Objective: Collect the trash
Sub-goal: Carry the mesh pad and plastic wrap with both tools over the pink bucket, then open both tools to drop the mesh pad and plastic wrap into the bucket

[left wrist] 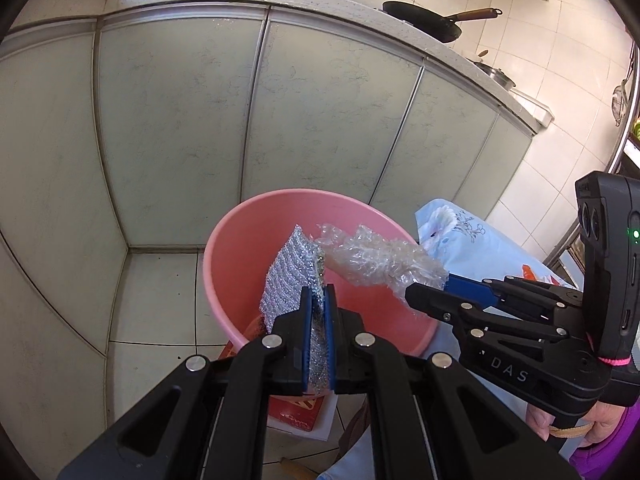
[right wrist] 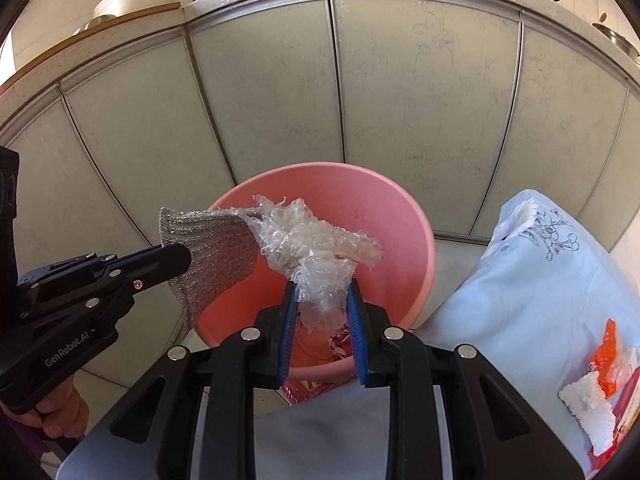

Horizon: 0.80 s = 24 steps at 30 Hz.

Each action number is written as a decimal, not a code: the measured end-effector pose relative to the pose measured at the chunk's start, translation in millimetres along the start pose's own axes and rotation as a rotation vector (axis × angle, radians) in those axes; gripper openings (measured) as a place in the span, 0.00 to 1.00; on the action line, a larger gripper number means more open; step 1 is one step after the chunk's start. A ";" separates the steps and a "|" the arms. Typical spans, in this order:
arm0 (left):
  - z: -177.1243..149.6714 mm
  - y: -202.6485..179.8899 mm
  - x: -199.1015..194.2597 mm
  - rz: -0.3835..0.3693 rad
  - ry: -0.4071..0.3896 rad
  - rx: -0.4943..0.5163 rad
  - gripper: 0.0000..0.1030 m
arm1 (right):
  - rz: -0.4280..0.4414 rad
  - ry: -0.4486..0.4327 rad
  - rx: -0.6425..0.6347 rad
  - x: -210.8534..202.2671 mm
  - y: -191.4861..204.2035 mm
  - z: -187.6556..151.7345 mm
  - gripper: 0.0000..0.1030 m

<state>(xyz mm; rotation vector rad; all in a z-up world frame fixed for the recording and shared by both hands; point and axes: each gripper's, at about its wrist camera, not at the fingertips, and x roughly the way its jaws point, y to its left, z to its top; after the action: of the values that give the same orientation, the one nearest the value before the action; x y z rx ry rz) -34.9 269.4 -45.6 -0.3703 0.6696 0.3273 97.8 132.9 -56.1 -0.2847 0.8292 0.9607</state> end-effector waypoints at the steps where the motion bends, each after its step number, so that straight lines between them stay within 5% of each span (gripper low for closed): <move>1: 0.1 0.0 1.2 0.004 0.000 -0.001 0.06 | 0.003 0.003 0.004 1.0 -1.0 0.1 0.24; 6: -0.4 3.7 2.2 0.024 0.000 -0.022 0.08 | 0.016 0.027 0.030 8.6 -6.2 0.2 0.28; 10: -0.5 7.8 3.8 0.046 0.008 -0.041 0.28 | 0.028 0.025 0.045 9.2 -8.8 -0.4 0.32; 13: -0.1 8.4 1.9 0.048 0.002 -0.041 0.32 | 0.019 0.018 0.040 6.8 -8.3 -0.6 0.32; 24: 0.2 -3.5 -12.6 0.031 -0.017 -0.010 0.35 | 0.004 -0.013 0.060 -18.9 -6.7 -13.3 0.33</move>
<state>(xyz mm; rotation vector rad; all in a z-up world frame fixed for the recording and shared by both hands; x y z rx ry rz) -42.6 264.2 -36.5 -0.3672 0.6579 0.3629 90.9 110.1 -52.0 -0.2249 0.8456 0.9392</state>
